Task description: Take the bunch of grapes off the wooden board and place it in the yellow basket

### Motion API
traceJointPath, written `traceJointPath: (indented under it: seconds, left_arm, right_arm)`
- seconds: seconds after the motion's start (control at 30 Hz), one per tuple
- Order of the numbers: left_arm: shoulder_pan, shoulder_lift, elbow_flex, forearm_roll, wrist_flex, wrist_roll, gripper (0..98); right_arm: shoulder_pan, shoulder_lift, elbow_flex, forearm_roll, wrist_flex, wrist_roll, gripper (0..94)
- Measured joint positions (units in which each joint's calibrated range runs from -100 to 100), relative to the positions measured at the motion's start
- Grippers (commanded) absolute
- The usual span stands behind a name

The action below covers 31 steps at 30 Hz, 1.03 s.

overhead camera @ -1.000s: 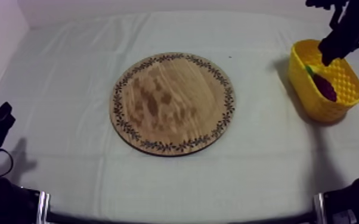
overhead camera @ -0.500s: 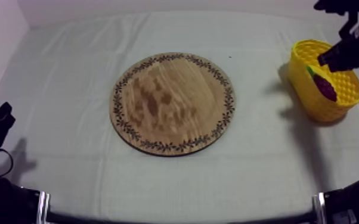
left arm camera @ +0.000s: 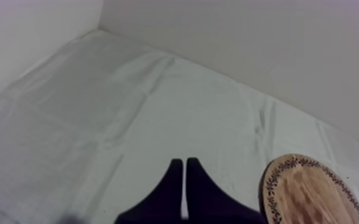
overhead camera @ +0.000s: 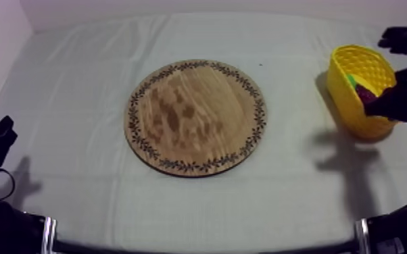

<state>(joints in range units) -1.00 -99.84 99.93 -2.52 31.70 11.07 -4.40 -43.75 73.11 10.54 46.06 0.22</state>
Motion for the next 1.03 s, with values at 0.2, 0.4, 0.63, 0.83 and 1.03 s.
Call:
traceJointPath:
  seconds: [0.2,0.4,0.63,0.83,1.03]
  left_arm:
    - [0.0,0.0,0.0,0.0,0.0,0.0,0.0]
    - [0.0,0.0,0.0,0.0,0.0,0.0,0.0]
    - [0.0,0.0,0.0,0.0,0.0,0.0,0.0]
    - [0.0,0.0,0.0,0.0,0.0,0.0,0.0]
    - [0.0,0.0,0.0,0.0,0.0,0.0,0.0]
  right_arm:
    - [0.5,-12.7,9.3,-10.5,-4.8,6.6,0.6]
    - [1.3,-24.8,18.0,-19.7,-5.6,14.0,0.4]
    - [0.6,-37.3,22.9,-19.4,-4.6,15.1,0.3]
    - [1.3,-45.8,25.9,-13.3,-7.7,9.4,0.3]
    - [0.1,-51.3,26.4,-11.9,-8.1,6.7,0.3]
